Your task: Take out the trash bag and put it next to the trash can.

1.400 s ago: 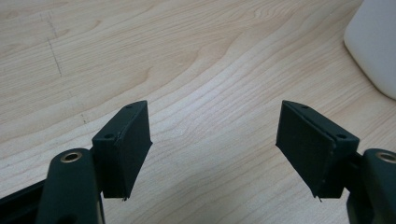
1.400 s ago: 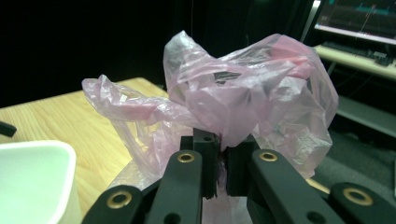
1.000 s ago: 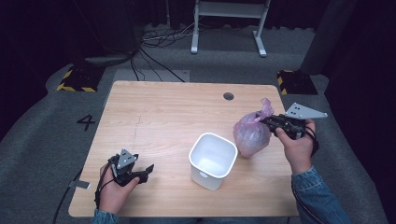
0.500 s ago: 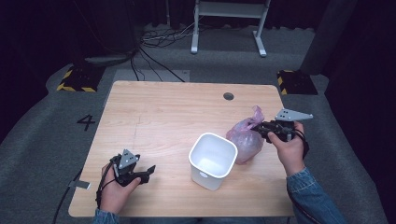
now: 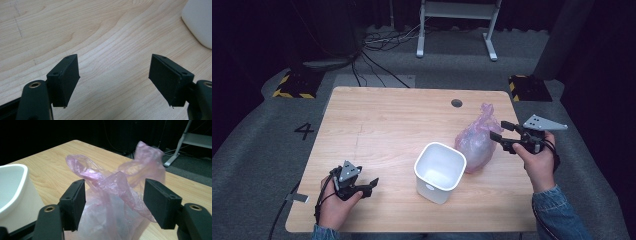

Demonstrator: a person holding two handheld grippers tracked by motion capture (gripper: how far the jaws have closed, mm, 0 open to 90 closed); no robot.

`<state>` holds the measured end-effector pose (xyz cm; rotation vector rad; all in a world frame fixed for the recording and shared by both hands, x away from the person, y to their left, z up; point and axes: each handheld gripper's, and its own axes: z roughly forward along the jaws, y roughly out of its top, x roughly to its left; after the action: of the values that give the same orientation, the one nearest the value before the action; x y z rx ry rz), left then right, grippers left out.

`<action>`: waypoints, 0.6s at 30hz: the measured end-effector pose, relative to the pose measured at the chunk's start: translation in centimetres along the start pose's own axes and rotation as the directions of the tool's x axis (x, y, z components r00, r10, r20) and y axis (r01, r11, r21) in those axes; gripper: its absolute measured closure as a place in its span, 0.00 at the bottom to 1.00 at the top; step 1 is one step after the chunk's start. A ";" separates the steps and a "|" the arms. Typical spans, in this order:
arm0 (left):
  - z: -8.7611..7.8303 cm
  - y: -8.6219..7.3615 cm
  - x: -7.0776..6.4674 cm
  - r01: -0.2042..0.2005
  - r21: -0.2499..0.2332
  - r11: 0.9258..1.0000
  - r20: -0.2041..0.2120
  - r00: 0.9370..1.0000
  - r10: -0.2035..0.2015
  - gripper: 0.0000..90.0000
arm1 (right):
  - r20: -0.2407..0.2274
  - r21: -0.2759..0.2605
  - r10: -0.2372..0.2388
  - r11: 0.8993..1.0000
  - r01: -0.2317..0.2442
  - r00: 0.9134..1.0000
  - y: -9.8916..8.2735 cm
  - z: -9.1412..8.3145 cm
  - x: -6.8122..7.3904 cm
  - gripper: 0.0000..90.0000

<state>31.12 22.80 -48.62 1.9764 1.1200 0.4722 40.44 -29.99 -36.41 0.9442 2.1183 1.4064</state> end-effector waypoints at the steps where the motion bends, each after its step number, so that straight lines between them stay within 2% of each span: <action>1: -0.1 0.0 0.1 -0.003 0.001 1.000 -0.005 1.000 0.003 0.26 | 0.002 0.006 0.000 1.000 0.000 1.000 -0.1 -0.2 0.0 0.37; 4: -0.3 -0.2 0.1 0.004 -0.001 1.000 -0.009 1.000 -0.004 0.26 | 0.009 0.033 0.003 0.999 -0.003 1.000 -1.1 -0.8 -0.4 0.36; 11: -0.4 -0.2 0.1 0.001 0.005 1.000 -0.015 1.000 -0.001 0.26 | 0.022 0.051 0.013 0.999 -0.014 1.000 -2.4 -2.3 -0.7 0.34; 18: -0.4 -0.4 0.1 0.004 0.009 1.000 -0.015 1.000 -0.003 0.26 | 0.008 0.093 0.005 0.996 -0.005 1.000 -3.9 -3.2 -0.6 0.29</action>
<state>30.77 23.19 -48.70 1.9814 1.1364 0.4814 37.50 -33.44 -38.72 0.9892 2.1936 1.3142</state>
